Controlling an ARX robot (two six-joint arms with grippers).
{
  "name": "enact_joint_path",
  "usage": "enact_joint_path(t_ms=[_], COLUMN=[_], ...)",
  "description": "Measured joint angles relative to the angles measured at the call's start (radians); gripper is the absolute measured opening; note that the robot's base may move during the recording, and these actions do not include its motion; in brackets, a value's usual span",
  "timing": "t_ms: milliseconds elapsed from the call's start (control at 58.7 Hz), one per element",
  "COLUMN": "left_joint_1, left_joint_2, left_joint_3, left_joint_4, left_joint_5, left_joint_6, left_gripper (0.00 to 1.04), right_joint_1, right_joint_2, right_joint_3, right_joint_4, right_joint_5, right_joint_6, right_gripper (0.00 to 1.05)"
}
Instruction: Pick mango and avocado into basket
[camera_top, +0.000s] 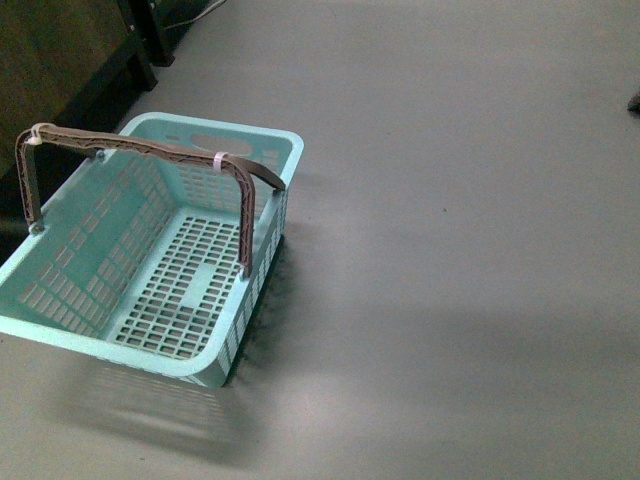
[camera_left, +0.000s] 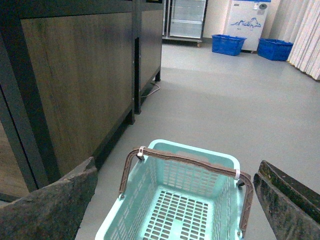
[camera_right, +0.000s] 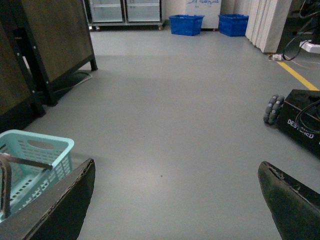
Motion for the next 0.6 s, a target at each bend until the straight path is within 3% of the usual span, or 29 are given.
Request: enact_joint_path(t_ms=[494,596], left_joint_1=[0.000,-0.007], left_joint_2=[0.002,0.169], left_joint_3=[0.001,0.112], left_joint_4=[-0.002,-0.250], left_joint_5=[0.002,0.061], left_joint_6=[-0.006,-0.251], left_gripper=[0.96,0.96], right_joint_1=[0.000,0.000], right_joint_2=[0.000,0.000], right_joint_3=[0.000,0.000], right_joint_4=[0.000,0.000], right_joint_5=[0.000,-0.001], right_joint_6=[0.000,0.000], right_gripper=[0.96,0.96])
